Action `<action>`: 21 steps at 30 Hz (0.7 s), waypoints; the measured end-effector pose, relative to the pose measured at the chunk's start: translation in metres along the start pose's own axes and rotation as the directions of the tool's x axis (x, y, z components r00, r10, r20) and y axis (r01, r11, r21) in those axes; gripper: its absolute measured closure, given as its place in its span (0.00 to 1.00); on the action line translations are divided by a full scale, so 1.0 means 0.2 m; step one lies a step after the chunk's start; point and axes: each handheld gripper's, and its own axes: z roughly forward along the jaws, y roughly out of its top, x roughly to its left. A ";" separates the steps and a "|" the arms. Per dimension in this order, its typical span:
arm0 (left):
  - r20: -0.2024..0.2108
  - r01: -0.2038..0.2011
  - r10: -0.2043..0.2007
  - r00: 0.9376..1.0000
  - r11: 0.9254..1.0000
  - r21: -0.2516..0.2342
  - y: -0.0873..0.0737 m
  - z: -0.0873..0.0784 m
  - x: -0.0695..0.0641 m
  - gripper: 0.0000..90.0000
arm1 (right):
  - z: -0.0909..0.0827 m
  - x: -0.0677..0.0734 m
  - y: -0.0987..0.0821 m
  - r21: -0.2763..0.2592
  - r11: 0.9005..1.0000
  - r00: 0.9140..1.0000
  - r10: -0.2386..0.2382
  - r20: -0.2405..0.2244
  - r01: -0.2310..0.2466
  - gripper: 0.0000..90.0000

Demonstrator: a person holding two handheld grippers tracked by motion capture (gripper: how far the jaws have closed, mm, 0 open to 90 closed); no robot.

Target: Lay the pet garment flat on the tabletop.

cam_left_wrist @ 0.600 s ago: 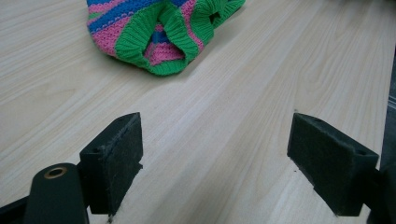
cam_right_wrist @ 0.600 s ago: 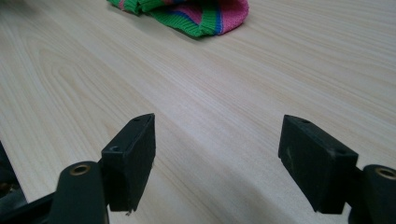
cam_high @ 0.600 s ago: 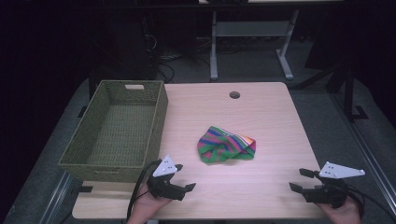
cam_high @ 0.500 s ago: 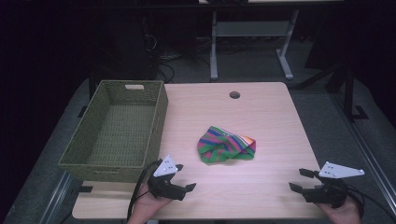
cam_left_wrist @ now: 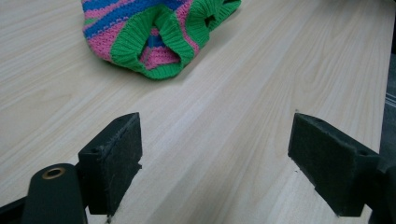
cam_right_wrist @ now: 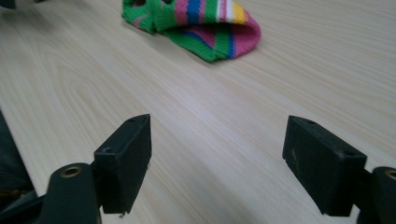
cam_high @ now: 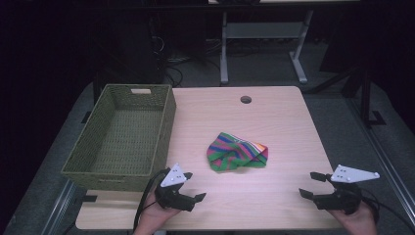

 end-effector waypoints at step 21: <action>0.018 0.017 -0.017 1.000 0.999 -0.030 0.01 0.00 0.00 0.19 | 0.07 0.00 0.42 0.073 0.993 0.991 -0.087 -0.098 0.095 0.22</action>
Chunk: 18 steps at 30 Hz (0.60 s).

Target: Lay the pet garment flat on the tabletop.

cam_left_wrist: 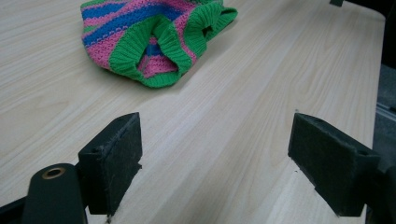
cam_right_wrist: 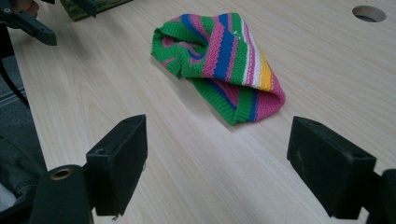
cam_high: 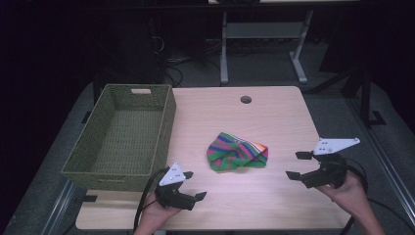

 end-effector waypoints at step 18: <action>0.002 -0.016 0.016 1.000 1.000 0.009 0.00 0.00 0.01 0.19 | 0.14 -0.06 0.24 0.059 0.998 0.998 -0.026 -0.060 0.030 0.22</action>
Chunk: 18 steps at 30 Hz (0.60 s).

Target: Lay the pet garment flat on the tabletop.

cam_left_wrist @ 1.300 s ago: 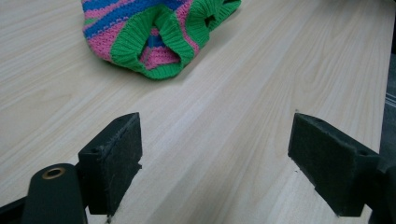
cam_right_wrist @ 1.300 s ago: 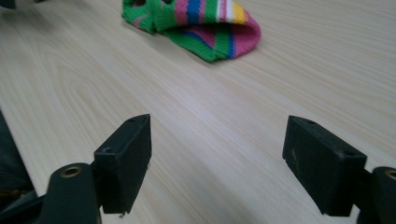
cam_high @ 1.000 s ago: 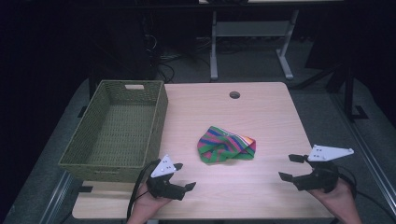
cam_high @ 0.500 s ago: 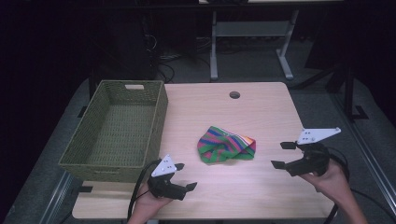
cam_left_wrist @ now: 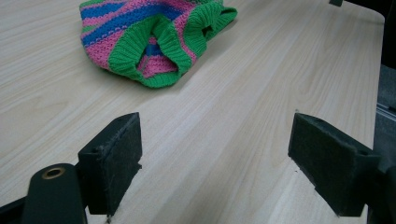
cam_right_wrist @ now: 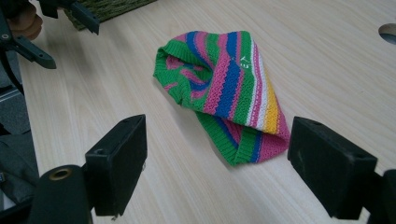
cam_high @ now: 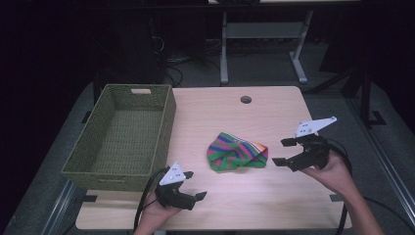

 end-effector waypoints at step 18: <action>0.004 0.009 -0.009 1.000 1.000 -0.005 0.00 -0.01 0.00 0.19 | 0.16 -0.06 0.15 0.055 0.998 0.999 -0.011 -0.046 0.014 0.24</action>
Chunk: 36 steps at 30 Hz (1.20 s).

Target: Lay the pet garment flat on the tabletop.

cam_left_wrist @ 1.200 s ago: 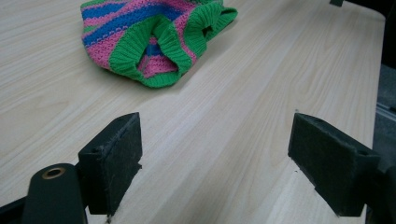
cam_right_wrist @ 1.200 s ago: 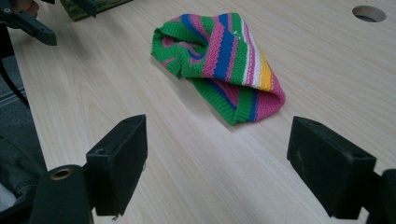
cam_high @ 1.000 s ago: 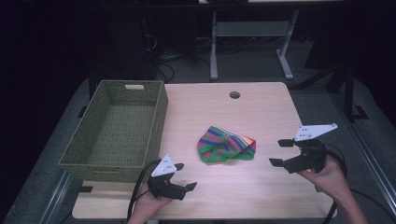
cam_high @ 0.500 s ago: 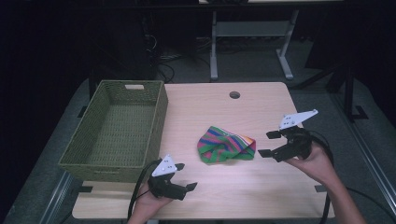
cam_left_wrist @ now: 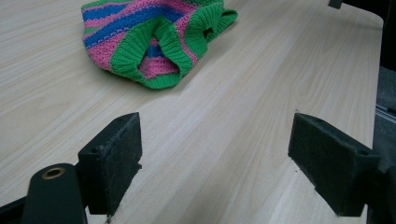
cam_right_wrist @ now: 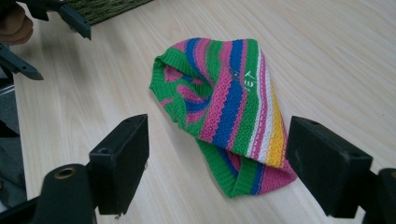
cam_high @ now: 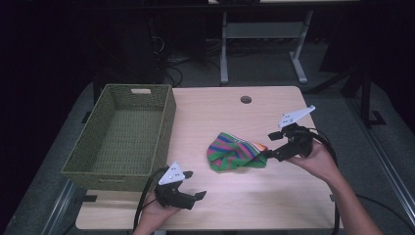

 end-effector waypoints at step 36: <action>0.007 -0.001 0.001 1.000 1.000 -0.009 0.00 -0.01 0.02 0.19 | 0.37 -0.16 0.20 0.122 0.993 0.998 0.014 -0.055 -0.007 0.27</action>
